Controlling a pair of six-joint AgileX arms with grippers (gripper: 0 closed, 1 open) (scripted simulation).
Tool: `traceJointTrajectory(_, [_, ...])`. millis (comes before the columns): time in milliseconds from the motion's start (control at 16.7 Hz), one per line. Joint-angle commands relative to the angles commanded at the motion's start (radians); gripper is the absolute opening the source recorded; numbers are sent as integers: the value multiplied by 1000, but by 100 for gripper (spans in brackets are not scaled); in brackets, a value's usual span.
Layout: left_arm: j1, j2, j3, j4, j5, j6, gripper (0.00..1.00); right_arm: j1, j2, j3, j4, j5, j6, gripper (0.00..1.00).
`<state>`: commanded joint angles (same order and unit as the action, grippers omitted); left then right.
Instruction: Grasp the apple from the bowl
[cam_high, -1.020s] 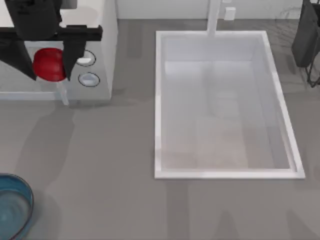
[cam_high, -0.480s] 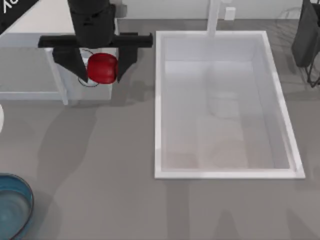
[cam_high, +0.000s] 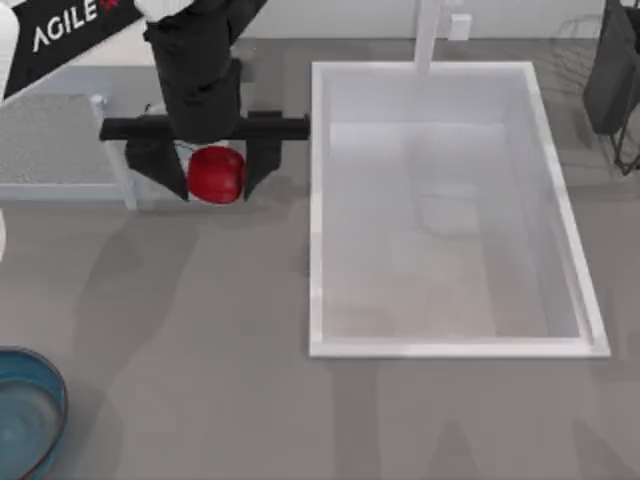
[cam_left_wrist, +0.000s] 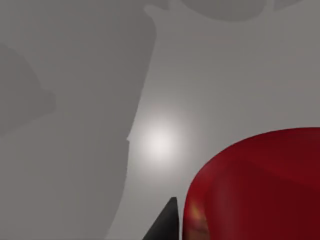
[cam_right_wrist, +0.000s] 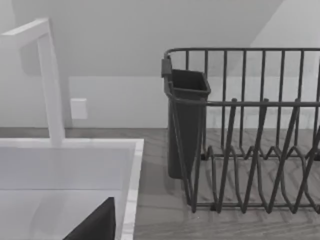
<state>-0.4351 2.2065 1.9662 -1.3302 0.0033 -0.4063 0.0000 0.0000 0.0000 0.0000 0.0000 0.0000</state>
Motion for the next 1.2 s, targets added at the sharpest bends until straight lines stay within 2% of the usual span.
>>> traceJointTrajectory(240, [-1,3,-182,184,0,0,0,0,0,0,0,0,0,100])
traceJointTrajectory(600, [-1,2,-213,215,0,0,0,0,0,0,0,0,0,100])
traceJointTrajectory(1200, [-1,2,-213,215,0,0,75,0,0,0,0,0,0,100])
